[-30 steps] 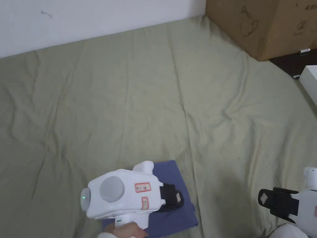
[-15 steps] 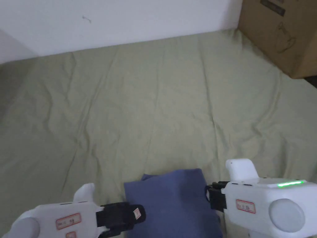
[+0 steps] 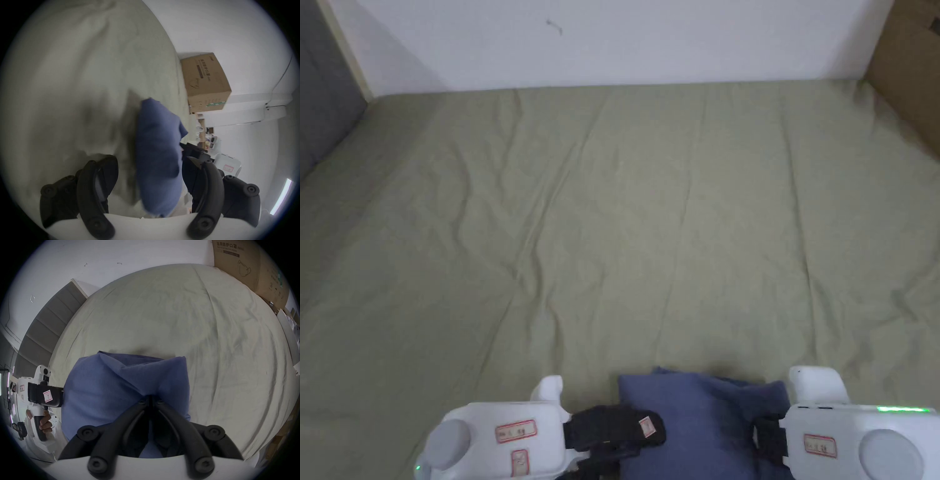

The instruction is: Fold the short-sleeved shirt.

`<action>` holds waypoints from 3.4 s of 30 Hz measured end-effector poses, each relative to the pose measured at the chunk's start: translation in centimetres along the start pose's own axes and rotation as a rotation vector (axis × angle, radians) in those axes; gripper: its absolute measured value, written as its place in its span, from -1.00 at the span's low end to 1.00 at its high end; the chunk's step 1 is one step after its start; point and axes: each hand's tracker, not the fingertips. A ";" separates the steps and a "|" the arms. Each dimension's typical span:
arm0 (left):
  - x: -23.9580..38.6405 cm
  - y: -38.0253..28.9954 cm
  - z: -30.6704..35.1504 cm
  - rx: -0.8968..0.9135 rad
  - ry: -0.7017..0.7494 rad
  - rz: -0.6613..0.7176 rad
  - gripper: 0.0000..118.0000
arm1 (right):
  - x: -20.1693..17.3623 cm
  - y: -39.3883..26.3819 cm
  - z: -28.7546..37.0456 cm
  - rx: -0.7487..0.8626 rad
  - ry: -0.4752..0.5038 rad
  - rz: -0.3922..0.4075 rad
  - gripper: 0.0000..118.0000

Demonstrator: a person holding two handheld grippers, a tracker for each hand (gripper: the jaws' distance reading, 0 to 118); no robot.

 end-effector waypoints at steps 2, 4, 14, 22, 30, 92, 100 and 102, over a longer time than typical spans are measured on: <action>-0.1 0.7 -1.8 -0.022 -0.038 0.014 0.48 | -0.4 0.1 0.0 -0.003 -0.013 0.009 -0.94; -0.2 0.9 -3.6 -0.047 -0.074 0.040 0.45 | -0.7 0.1 0.1 -0.004 -0.031 0.015 -0.94; -0.7 4.0 8.4 -0.042 0.137 -0.142 -0.52 | -3.7 1.5 5.5 0.124 -0.020 0.014 -0.94; -4.9 13.6 28.1 0.085 0.863 -0.192 -0.53 | -3.2 1.0 4.8 0.141 -0.040 -0.028 -0.94; -6.2 14.7 31.4 0.172 1.218 -0.319 0.24 | -2.4 0.3 3.3 0.065 -0.071 -0.042 -0.94; 27.7 -18.0 11.9 0.976 0.906 -0.675 0.91 | -9.8 -6.2 24.4 0.849 -0.255 0.186 0.77; 27.9 -17.7 11.2 0.905 0.933 -0.656 0.91 | -9.4 -6.1 24.3 0.831 -0.263 0.180 0.77; 27.9 -17.7 11.2 0.881 0.928 -0.659 0.91 | -9.4 -6.1 24.2 0.827 -0.263 0.179 0.77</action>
